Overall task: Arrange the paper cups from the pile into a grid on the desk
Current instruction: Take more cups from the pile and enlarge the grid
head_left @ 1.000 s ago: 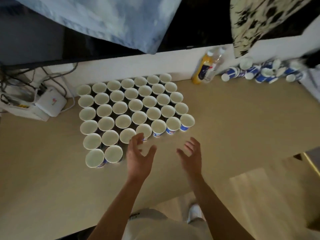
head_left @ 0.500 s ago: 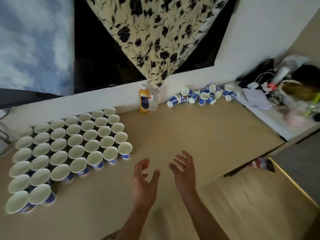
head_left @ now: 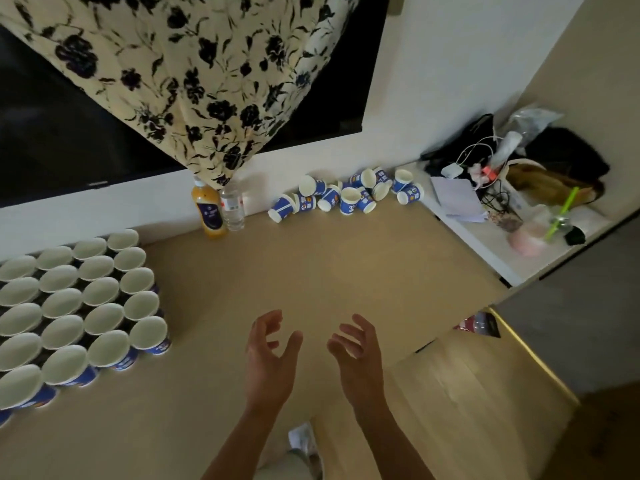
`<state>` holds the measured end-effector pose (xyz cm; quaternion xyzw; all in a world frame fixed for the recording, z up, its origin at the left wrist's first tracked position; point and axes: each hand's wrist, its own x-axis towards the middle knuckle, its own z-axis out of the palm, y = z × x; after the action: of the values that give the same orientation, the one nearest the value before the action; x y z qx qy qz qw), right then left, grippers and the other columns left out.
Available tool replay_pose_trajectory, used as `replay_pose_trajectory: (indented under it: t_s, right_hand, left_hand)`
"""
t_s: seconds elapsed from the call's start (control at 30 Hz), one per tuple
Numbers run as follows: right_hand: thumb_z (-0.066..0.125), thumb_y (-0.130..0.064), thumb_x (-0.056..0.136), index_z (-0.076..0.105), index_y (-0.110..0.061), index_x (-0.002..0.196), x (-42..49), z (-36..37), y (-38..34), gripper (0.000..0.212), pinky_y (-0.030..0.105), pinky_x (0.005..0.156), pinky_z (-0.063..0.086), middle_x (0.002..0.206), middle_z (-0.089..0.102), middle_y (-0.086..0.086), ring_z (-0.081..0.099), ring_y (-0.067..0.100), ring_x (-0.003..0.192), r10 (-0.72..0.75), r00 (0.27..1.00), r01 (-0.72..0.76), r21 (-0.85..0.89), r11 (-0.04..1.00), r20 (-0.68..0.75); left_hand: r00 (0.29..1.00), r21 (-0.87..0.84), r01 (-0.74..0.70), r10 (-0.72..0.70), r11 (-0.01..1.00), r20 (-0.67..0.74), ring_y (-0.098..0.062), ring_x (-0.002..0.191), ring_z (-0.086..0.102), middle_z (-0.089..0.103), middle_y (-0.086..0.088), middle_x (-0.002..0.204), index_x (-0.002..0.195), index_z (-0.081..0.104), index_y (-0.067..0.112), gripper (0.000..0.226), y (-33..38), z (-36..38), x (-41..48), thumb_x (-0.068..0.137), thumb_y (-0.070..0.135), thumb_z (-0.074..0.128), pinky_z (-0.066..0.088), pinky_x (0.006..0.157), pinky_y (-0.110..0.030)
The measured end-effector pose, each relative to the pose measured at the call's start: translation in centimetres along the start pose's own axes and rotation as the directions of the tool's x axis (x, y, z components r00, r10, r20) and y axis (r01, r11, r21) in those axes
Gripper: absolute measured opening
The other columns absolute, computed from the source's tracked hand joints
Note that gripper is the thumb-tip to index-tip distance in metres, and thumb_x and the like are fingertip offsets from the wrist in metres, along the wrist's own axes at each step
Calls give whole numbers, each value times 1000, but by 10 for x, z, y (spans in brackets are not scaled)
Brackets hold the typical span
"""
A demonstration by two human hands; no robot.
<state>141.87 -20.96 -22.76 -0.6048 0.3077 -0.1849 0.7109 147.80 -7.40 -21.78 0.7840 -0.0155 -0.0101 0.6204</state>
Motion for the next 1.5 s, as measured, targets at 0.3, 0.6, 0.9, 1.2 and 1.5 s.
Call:
replay_pose_trajectory:
  t_s: [0.3,0.6,0.9,1.2,1.5]
  right_hand:
    - [74,3,85,52,-21,127,130,-29,-25,54,28,82,55,116,64,7,69,26,103,59,998,-57,-132,990,10]
    - [73,1,87,47,-12,136,232,-21,-31,58,16,73,50,116,64,13,69,11,85,87,995,-70,-318,946,39]
    - [73,-17,86,40,-20,144,403,19,-48,67,29,84,51,127,63,6,64,15,97,92,977,55,-647,760,191]
    - [69,-19,85,35,-18,149,511,32,-24,72,45,98,48,142,53,9,54,32,128,110,939,251,-869,426,326]
    - [59,-16,94,67,-15,112,520,4,-20,20,30,77,39,109,71,5,65,27,104,-201,903,429,-797,426,379]
  left_hand:
    - [998,-36,70,-70,997,8,-8,109,61,64,9,118,121,59,22,39,8,86,81,86,17,76,55,85,-35]
    - [993,-1,119,-119,993,-15,-8,109,61,64,9,118,120,60,20,39,26,127,124,85,15,77,55,84,-34]
    - [962,37,188,-176,982,-208,-3,108,60,66,11,117,118,61,19,38,49,151,140,85,14,78,52,83,-27]
    - [917,93,297,-257,950,-305,-3,108,63,68,14,113,113,63,24,33,45,178,119,85,15,77,53,81,-27]
    - [905,137,335,-278,932,-322,-5,105,64,69,11,110,110,64,27,33,50,202,108,84,12,78,53,79,-27]
